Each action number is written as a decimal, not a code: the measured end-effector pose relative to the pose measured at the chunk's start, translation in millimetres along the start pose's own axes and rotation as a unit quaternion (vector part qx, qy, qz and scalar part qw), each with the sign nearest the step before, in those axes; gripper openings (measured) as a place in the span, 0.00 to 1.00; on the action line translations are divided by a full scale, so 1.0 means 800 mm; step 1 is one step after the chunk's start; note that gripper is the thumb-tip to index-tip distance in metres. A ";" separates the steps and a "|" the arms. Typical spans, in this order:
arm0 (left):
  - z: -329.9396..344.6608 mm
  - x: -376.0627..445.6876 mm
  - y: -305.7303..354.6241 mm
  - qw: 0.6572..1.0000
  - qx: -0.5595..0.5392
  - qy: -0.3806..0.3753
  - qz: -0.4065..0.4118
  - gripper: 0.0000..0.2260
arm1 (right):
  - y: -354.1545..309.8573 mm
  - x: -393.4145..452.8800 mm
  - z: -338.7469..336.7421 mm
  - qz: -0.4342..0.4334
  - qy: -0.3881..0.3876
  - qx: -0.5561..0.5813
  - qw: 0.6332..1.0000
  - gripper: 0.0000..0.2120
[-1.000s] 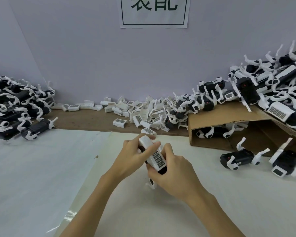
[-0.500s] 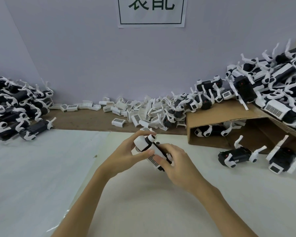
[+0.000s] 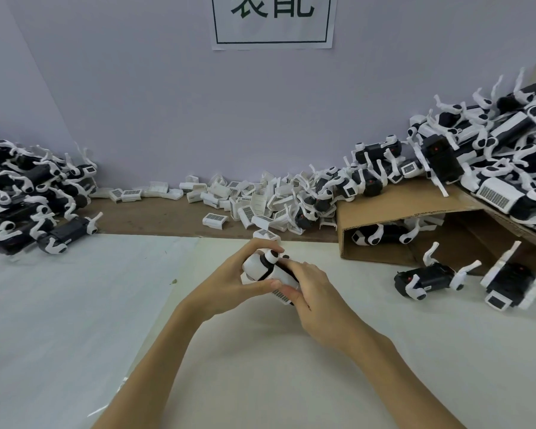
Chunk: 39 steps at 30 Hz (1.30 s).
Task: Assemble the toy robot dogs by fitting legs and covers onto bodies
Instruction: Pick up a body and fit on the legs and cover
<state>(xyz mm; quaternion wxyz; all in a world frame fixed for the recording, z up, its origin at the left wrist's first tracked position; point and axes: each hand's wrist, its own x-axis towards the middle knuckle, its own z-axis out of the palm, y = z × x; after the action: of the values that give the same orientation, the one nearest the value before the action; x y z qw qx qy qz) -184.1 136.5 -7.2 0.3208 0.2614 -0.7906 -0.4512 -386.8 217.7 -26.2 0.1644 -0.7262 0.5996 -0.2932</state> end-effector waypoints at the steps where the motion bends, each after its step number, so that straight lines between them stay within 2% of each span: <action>1: -0.001 0.000 -0.001 1.000 -0.004 -0.002 -0.001 0.24 | 0.000 0.000 -0.001 -0.002 0.002 -0.001 1.000 0.24; 9: 0.002 0.002 -0.002 0.999 -0.028 0.021 0.013 0.18 | 0.005 0.003 -0.005 -0.036 0.046 -0.030 0.998 0.18; 12: 0.001 0.002 -0.002 0.999 -0.028 0.021 0.005 0.18 | 0.008 0.001 -0.005 -0.029 0.038 0.026 0.999 0.18; 15: 0.001 0.001 -0.002 0.999 -0.030 0.024 -0.009 0.19 | 0.007 0.000 -0.002 -0.003 0.032 0.077 0.996 0.25; 18: -0.003 0.000 -0.001 0.999 -0.022 -0.005 -0.028 0.24 | 0.004 0.001 0.000 0.012 0.028 0.122 0.992 0.23; 20: -0.005 0.000 -0.002 1.000 -0.009 -0.007 -0.024 0.26 | 0.005 0.002 -0.001 0.006 0.023 0.115 0.993 0.19; 26: 0.002 0.002 -0.002 0.999 -0.036 0.017 -0.015 0.22 | 0.001 0.003 0.003 -0.021 0.028 0.029 0.999 0.13; 28: 0.001 0.001 -0.001 0.999 -0.033 0.018 -0.014 0.22 | 0.004 0.002 0.001 -0.020 0.042 0.044 0.998 0.15; 30: 0.003 0.002 0.001 0.999 -0.030 0.026 -0.016 0.21 | 0.007 0.001 0.000 -0.006 0.047 0.076 0.996 0.23; 33: 0.009 0.005 0.001 0.996 -0.051 0.065 -0.038 0.19 | 0.008 0.000 0.002 0.005 0.052 0.035 0.998 0.32; 35: 0.008 0.005 -0.002 0.994 -0.066 0.075 -0.052 0.18 | 0.006 -0.001 0.002 0.004 0.053 0.059 0.997 0.26; 37: 0.004 0.004 -0.004 0.995 -0.068 0.055 -0.053 0.18 | 0.005 -0.001 0.000 0.001 0.055 0.132 0.990 0.17; 39: 0.003 0.002 -0.004 0.996 -0.067 0.045 -0.042 0.17 | 0.003 0.000 -0.001 0.014 0.060 0.159 0.985 0.12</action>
<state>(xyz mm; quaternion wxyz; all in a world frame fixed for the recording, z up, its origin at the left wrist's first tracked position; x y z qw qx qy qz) -186.8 135.4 -10.3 0.3540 0.2923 -0.7317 -0.5038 -389.0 217.4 -27.4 0.2454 -0.6637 0.5640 -0.4258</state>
